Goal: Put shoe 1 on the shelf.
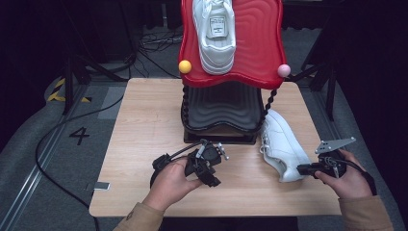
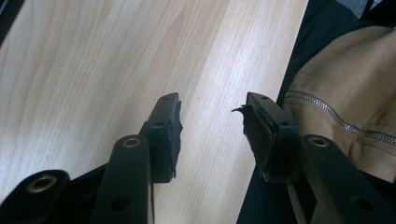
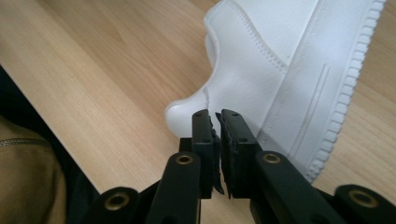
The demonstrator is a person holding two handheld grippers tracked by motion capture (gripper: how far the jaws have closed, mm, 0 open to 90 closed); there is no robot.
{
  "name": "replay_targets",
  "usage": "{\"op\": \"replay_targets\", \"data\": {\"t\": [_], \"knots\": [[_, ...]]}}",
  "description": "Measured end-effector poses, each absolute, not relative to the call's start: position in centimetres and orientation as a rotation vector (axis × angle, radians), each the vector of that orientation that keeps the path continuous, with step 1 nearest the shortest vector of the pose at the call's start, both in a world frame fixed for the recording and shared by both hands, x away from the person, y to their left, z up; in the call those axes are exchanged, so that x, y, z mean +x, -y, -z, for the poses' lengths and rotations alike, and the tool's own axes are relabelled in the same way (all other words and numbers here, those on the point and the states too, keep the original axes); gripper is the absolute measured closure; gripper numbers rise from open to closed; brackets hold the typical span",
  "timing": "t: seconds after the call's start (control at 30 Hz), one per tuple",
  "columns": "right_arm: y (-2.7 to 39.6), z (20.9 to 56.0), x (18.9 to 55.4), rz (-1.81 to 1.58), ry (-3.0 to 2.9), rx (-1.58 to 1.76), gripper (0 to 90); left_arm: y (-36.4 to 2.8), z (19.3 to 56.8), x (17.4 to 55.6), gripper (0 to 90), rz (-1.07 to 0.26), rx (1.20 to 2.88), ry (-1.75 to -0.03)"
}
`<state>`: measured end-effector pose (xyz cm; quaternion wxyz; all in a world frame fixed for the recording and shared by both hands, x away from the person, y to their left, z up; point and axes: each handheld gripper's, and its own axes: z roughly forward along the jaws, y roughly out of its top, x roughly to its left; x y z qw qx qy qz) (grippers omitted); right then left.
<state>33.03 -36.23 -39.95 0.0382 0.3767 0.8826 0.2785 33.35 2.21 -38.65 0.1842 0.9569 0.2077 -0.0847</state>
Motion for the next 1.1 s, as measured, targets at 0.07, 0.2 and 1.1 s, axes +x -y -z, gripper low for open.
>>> {"op": "replay_targets", "data": {"t": [0.07,0.2,1.1], "knots": [[36.1,40.0,33.3,-0.857,-2.696,1.154,89.0,-2.4,38.8,33.2,55.3,0.244,2.693,-0.598],[36.1,40.4,33.8,-0.827,-2.69,1.167,89.7,-2.7,39.0,33.0,54.2,0.249,2.695,-0.609],[37.8,40.5,34.5,-0.804,-2.679,1.225,90.0,-3.1,39.6,33.2,52.0,0.26,2.691,-0.629]]}}
